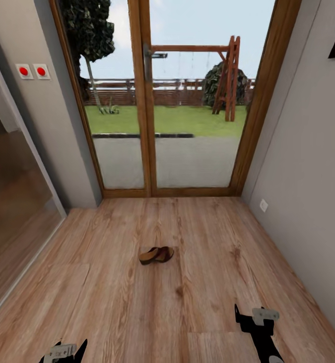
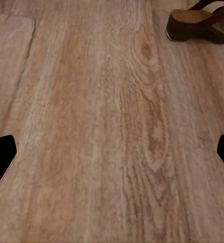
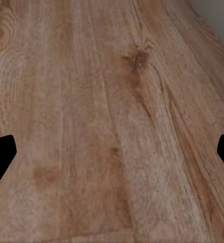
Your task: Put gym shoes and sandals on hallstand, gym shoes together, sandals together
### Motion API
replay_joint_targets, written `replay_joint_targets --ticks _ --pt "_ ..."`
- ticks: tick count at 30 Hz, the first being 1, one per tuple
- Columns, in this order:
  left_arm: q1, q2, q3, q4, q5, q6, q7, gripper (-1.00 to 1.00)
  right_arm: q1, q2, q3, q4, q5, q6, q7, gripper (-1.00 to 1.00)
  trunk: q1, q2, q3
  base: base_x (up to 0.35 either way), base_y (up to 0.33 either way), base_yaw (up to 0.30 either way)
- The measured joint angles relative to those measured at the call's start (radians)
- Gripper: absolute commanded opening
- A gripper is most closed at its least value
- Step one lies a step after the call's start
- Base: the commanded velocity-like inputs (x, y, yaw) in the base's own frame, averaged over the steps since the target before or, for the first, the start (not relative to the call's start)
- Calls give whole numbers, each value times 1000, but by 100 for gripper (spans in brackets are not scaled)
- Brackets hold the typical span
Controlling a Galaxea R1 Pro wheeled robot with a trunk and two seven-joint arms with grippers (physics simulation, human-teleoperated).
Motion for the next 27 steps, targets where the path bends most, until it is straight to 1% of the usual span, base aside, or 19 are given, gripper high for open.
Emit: replay_joint_targets --ticks 12,17,21,27 --pt "0 2 -1 0 -1 0 1 100 0 0 1 0 0 0 1 100 0 0 0 337 2 0" --pt "0 2 -1 0 0 -1 1 100 0 0 1 0 0 0 1 100 0 0 0 331 87 -11" --pt "0 2 0 0 -1 -1 1 100 0 0 1 0 0 0 1 100 0 0 0 306 173 -130" --pt "0 2 -1 0 0 -2 1 100 0 0 1 0 0 0 1 100 0 0 0 269 223 -220"
